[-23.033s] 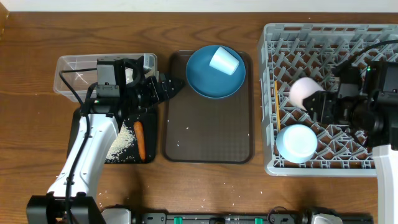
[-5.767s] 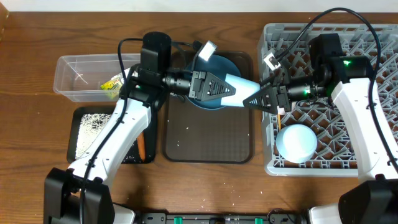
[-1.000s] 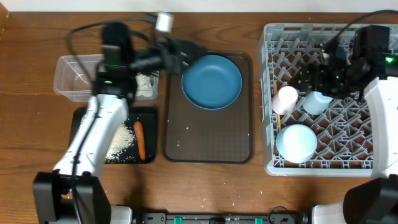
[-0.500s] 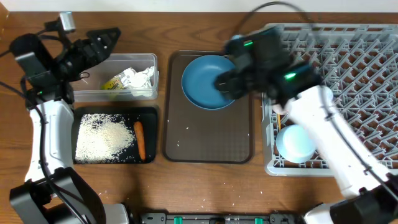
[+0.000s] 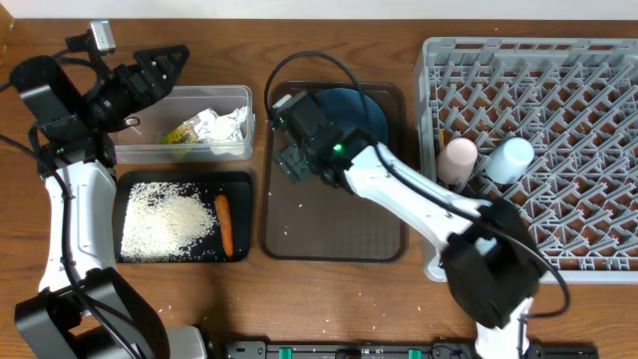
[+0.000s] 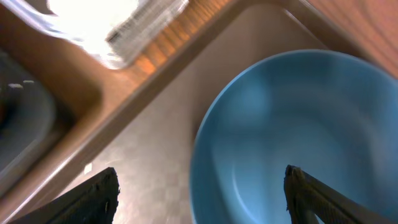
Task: Sort waste into correct bins and load items into the dishwasher rack
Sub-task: 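Move the right gripper left over the brown tray to the blue plate, then grasp the blue plate rim with the right gripper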
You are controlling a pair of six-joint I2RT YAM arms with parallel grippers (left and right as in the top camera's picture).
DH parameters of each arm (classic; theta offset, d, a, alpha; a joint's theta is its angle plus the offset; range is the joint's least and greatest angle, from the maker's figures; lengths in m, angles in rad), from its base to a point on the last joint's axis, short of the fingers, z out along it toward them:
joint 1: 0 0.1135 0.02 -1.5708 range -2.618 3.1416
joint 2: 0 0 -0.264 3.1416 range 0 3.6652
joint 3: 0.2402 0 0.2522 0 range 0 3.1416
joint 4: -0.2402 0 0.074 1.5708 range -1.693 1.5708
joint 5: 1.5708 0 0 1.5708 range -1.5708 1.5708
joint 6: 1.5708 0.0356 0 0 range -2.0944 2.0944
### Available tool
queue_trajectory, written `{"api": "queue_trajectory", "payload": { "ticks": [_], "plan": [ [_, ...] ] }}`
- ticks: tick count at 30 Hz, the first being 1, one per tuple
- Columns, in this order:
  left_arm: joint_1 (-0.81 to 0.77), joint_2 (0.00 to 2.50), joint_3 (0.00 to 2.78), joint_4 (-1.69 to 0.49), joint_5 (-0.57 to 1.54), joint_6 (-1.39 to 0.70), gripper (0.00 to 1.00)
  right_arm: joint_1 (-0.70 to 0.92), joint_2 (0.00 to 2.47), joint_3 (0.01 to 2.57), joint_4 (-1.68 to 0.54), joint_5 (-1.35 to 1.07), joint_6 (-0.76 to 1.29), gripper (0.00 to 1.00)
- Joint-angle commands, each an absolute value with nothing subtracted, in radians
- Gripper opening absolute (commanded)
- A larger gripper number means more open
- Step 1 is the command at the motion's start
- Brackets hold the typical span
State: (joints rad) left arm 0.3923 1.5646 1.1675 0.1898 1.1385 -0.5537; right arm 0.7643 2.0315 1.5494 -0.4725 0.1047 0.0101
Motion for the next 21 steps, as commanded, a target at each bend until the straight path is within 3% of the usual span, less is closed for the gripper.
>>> {"api": "queue_trajectory", "payload": {
  "ticks": [1,16,19,21],
  "plan": [
    [0.397,1.548,1.182,0.191,1.155,-0.554,0.98,0.767,2.063,1.557,-0.450,0.146,0.006,0.82],
    [0.397,1.548,1.182,0.191,1.155,-0.554,0.98,0.771,2.128,1.556,-0.469,0.084,0.090,0.56],
    [0.397,1.548,1.182,0.191,1.155,-0.554,0.98,0.778,2.128,1.556,-0.474,0.078,0.090,0.40],
    [0.397,1.548,1.182,0.191,1.155,-0.554,0.98,0.783,2.128,1.556,-0.491,0.078,0.100,0.36]
  ]
}}
